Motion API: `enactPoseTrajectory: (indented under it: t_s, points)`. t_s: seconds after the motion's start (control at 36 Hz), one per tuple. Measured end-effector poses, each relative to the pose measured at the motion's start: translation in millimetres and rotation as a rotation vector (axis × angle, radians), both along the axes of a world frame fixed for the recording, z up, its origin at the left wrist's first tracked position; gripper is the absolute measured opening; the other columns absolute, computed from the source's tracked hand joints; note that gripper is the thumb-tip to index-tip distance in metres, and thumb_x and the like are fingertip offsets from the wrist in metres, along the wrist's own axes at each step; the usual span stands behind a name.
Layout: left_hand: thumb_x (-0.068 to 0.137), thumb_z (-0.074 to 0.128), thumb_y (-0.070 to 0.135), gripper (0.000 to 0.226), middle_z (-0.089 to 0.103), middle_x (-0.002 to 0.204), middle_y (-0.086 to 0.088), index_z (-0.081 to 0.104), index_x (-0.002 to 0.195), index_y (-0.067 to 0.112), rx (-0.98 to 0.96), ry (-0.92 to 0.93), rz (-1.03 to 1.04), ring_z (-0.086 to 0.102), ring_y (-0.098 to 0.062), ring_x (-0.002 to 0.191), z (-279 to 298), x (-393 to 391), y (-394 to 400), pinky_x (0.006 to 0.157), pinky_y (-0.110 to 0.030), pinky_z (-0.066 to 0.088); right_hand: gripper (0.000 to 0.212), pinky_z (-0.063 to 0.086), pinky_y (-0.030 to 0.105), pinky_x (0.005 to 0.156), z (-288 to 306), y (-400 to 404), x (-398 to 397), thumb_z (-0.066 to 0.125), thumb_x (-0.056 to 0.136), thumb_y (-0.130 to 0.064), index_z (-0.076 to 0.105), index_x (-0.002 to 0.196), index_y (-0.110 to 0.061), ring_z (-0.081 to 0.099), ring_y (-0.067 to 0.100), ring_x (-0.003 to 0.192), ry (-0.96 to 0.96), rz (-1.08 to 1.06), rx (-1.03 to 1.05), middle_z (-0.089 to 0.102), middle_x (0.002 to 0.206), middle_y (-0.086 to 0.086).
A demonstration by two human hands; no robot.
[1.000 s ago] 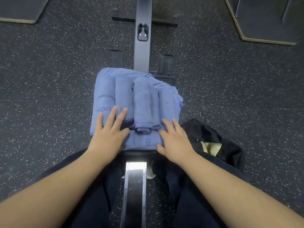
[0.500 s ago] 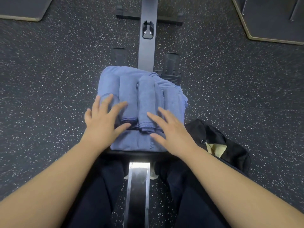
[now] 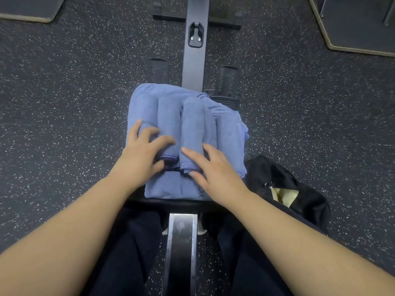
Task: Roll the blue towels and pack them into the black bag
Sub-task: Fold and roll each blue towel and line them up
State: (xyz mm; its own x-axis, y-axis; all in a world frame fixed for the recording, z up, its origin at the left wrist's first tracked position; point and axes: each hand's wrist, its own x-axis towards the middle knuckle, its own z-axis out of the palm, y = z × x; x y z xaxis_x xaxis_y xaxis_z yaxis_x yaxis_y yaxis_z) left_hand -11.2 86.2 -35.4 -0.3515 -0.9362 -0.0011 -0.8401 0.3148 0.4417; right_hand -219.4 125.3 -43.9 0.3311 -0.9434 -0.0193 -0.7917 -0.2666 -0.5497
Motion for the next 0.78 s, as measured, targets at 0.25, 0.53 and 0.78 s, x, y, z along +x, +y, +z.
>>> enactPoseTrajectory:
  t_s: [0.25, 0.53, 0.78]
  points:
    - [0.073, 0.071, -0.001, 0.06, 0.046, 0.127, -0.008, 0.045, 0.11, 0.039, 0.005, 0.064, -0.057, 0.017, -0.047, 0.136, 0, 9, 0, 0.111, -0.043, 0.011, 0.056, 0.037, 0.049, 0.105, 0, 1, -5, 0.057, 0.091, -0.034, 0.039, 0.144, -0.031, 0.042, 0.036, 0.124, 0.022, 0.023, 0.04, 0.041, 0.142, 0.013]
    - [0.069, 0.036, 0.066, 0.044, 0.042, 0.133, 0.001, 0.052, 0.103, 0.044, 0.042, 0.075, 0.095, 0.007, -0.026, 0.145, 13, -8, 2, 0.113, -0.048, 0.007, 0.059, 0.027, 0.033, 0.112, 6, -4, -13, 0.037, 0.09, -0.054, 0.033, 0.146, -0.035, 0.032, 0.02, 0.136, -0.125, -0.045, 0.086, 0.035, 0.145, 0.004]
    - [0.082, 0.041, 0.058, 0.045, 0.051, 0.129, -0.002, 0.068, 0.096, 0.025, -0.12, 0.161, 0.259, 0.022, -0.031, 0.142, 18, -30, -25, 0.111, -0.058, 0.007, 0.052, 0.018, 0.02, 0.11, 2, -70, -36, 0.04, 0.097, -0.031, 0.033, 0.147, -0.016, 0.033, 0.018, 0.134, -0.237, -0.233, -0.034, 0.04, 0.143, 0.009]
